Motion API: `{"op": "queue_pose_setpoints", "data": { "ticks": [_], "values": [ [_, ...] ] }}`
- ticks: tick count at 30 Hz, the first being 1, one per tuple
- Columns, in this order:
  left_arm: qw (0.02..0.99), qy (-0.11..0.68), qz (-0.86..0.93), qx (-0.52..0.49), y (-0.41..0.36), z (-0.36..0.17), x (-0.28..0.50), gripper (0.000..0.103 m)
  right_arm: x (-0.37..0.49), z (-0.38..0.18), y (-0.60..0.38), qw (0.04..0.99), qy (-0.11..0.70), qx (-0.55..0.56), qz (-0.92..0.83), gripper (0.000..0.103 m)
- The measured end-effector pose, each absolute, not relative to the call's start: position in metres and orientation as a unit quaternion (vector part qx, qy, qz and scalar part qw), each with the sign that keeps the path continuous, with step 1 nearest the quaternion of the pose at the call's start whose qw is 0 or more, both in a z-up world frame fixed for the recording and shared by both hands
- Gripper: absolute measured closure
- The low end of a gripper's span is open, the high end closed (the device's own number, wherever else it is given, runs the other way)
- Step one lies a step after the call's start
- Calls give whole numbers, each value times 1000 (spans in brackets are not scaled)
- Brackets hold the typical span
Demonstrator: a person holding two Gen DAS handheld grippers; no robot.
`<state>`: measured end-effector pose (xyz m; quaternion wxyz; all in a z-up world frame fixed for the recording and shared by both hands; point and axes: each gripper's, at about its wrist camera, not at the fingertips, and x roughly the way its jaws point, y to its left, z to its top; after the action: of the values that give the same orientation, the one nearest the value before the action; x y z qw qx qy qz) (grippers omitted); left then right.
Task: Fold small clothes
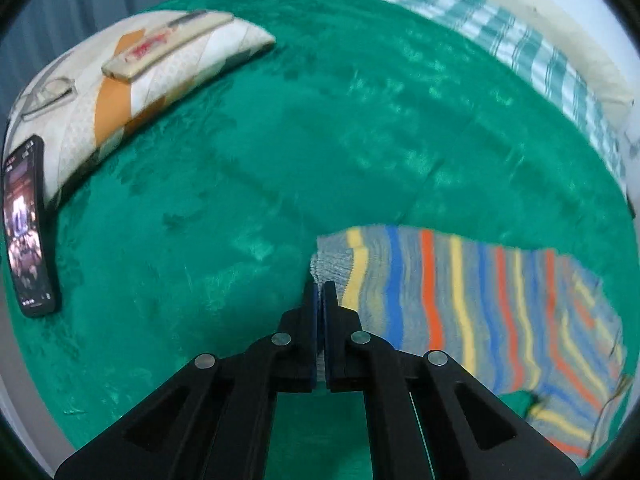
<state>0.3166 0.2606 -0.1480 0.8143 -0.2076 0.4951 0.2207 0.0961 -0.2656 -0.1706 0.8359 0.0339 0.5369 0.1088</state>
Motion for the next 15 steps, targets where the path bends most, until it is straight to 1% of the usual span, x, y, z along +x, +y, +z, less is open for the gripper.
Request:
{"op": "queue_pose_setpoints", "data": {
  "ticks": [6, 9, 11, 12, 13, 14, 15],
  "values": [
    [813, 503, 228, -182, 257, -165, 308, 103, 96, -174, -264, 833, 541, 28, 107, 30],
    [816, 507, 228, -162, 254, -171, 309, 102, 97, -167, -269, 830, 546, 41, 103, 30],
    [817, 508, 232, -139, 250, -173, 309, 93, 102, -143, -282, 836, 537, 54, 100, 30],
    [819, 507, 236, -125, 247, -171, 307, 87, 105, -130, -289, 843, 527, 50, 97, 30],
    [819, 507, 242, -114, 244, -169, 304, 63, 112, -113, -297, 853, 513, 33, 89, 29],
    [819, 506, 247, -105, 240, -166, 298, 32, 123, -95, -305, 865, 496, 5, 77, 23],
    [824, 499, 250, -102, 236, -161, 289, 22, 137, -79, -313, 876, 478, -25, 66, 14]
  ]
}}
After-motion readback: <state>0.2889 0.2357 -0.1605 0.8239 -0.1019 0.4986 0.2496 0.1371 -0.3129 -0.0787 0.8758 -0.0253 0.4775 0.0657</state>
